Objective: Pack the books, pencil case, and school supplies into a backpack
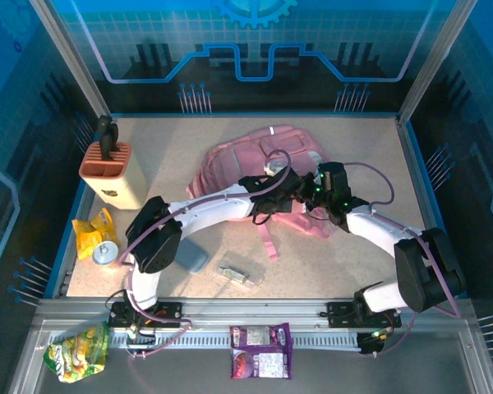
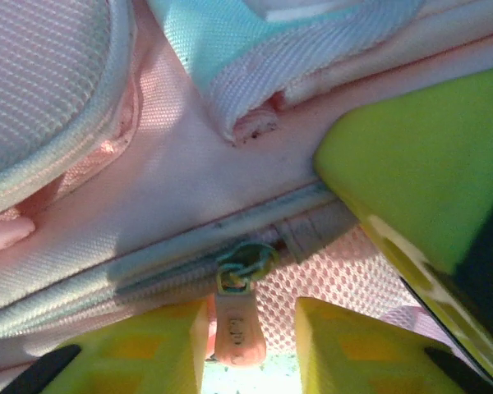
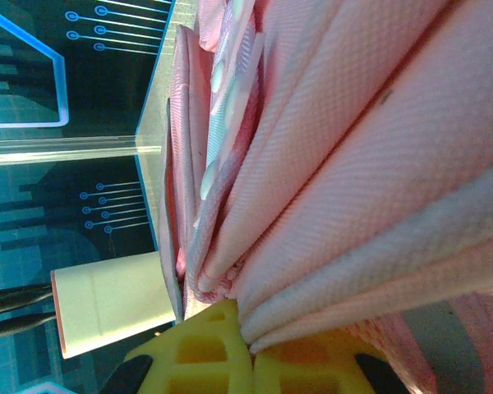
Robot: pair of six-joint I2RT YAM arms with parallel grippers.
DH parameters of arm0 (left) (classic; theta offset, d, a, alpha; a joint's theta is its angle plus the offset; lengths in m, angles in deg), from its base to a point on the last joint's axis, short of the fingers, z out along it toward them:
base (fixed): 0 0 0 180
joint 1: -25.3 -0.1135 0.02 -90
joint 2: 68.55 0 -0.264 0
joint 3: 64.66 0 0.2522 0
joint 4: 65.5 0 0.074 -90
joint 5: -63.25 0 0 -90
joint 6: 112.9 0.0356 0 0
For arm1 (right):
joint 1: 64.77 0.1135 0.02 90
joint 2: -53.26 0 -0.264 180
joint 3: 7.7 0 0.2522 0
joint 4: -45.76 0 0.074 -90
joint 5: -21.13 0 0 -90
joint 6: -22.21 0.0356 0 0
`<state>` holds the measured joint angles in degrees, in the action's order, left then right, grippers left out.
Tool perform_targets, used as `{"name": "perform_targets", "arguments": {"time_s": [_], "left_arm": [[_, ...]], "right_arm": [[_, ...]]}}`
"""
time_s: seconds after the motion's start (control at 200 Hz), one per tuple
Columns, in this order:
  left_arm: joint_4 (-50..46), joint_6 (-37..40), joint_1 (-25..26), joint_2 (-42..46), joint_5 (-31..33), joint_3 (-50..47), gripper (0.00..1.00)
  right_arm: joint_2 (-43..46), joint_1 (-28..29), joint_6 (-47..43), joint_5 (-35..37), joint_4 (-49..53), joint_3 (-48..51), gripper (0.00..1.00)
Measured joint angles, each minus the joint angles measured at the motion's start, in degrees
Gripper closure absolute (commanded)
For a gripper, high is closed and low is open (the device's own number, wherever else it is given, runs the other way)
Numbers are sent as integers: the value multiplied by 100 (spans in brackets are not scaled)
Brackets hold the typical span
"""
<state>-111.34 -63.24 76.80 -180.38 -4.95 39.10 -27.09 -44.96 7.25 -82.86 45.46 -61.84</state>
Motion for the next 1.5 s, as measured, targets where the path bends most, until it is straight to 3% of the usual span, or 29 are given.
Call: {"name": "perform_targets", "arguments": {"time_s": [0.335, 0.615, 0.76, 1.146, 1.501], "left_arm": [[66, 74, -111, 2, -24, -20, 90], [278, 195, -203, 424, -278, -426, 100], [525, 282, -361, 715, -651, -822, 99], [800, 586, -614, 883, -1226, -1185, 76], [1038, 789, -833, 883, -1631, -1327, 86]], "right_arm": [[31, -2, -28, 13, -42, 22, 100], [151, -66, -74, -214, 7, 28, 100], [170, -179, -129, -474, 55, 33, 100], [184, -227, -201, -595, 114, 68, 100], [186, -238, -264, -555, 114, 87, 100]]}}
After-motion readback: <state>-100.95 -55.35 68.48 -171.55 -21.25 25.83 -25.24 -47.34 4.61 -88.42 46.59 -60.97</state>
